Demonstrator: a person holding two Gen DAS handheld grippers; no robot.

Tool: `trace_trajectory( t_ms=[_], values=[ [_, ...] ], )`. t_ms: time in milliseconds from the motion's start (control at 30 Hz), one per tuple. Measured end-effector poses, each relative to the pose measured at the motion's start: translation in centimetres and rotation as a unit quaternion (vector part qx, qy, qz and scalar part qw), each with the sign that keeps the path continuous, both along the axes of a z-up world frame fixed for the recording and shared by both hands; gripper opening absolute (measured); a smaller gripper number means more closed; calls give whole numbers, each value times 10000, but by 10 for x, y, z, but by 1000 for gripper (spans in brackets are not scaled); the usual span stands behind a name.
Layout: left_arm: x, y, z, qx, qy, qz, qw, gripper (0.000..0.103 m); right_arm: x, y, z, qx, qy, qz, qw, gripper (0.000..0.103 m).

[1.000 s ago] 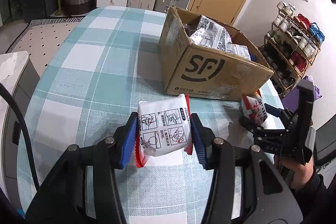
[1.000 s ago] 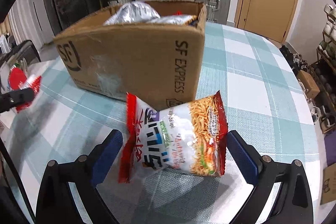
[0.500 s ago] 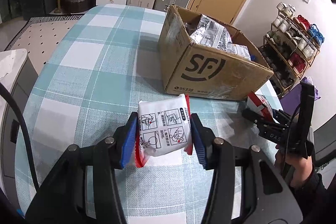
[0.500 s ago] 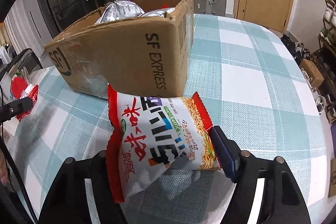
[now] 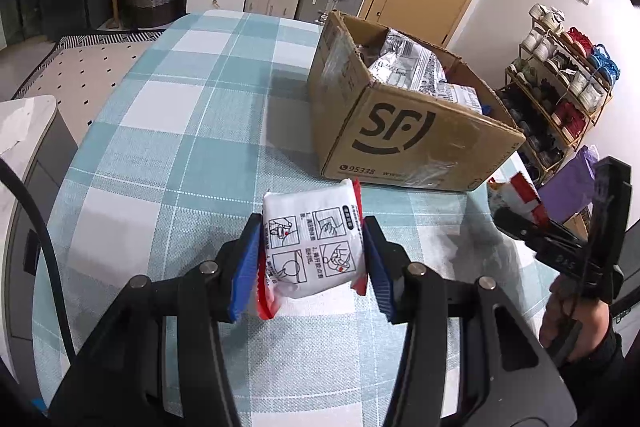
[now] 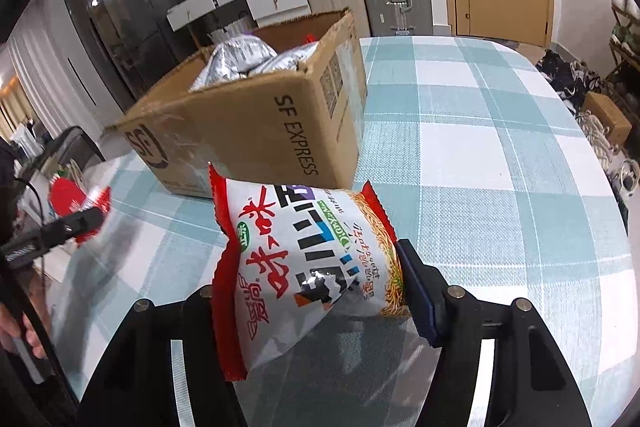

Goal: Organize snacks
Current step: 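Carry both held packs over the open SF box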

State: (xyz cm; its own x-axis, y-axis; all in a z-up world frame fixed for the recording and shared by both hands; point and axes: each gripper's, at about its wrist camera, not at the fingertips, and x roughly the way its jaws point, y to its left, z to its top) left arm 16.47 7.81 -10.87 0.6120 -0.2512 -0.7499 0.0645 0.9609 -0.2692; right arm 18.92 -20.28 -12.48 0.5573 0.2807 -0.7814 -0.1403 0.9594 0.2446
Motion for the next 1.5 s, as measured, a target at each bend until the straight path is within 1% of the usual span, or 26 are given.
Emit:
trace_trajectory(
  t_ms=[67,167,267,400,467,567,667,833,967,1067,1133,1167,1267,1333,1400,1500],
  values=[
    [-3,-2,3,-8,-46,-12,10000,46,-6,-2,6,137,-20,-9,9999,64],
    [-7,-4,8,-17,-116,-23,9999,46,-14,-1,13,148,-124,2,9998,64],
    [-13,-8,12,-276,-51,-100,9996,46,-25,-1,24,382,-201,17,9991,64],
    [-19,-23,22,-160,-136,-201,9996,46,-48,1,45,896,-378,91,9952,64],
    [-25,-30,30,-42,-242,-177,9995,46,-61,3,56,1140,-489,151,9922,64],
    [-35,-38,44,8,-377,-157,9992,46,-75,9,71,1325,-641,244,9888,64],
    [-39,-48,59,135,-384,-197,9990,46,-83,13,84,1506,-720,373,9853,64],
    [-41,-57,100,233,-686,-331,9968,46,-84,14,116,1637,-900,426,9815,64],
    [-30,-56,136,220,-739,-391,9963,46,-73,15,161,1657,-1137,514,9783,64],
    [-15,-50,167,214,-747,-376,9963,46,-60,14,195,1699,-1340,539,9748,64],
    [-1,-45,192,194,-796,-350,9960,46,-46,17,218,1647,-1400,564,9747,64],
    [5,-46,204,252,-844,-337,9955,47,-37,19,232,1598,-1450,564,9748,64],
    [24,-49,234,440,-967,-381,9936,47,-17,21,258,1647,-1489,522,9737,64],
    [35,-50,247,382,-997,-413,9934,47,-1,21,273,1746,-1510,452,9719,64],
    [50,-52,256,314,-942,-429,9941,47,13,21,286,1771,-1531,401,9714,64],
    [73,-60,260,313,-875,-452,9946,47,38,26,300,1608,-1572,384,9736,65]
  ],
)
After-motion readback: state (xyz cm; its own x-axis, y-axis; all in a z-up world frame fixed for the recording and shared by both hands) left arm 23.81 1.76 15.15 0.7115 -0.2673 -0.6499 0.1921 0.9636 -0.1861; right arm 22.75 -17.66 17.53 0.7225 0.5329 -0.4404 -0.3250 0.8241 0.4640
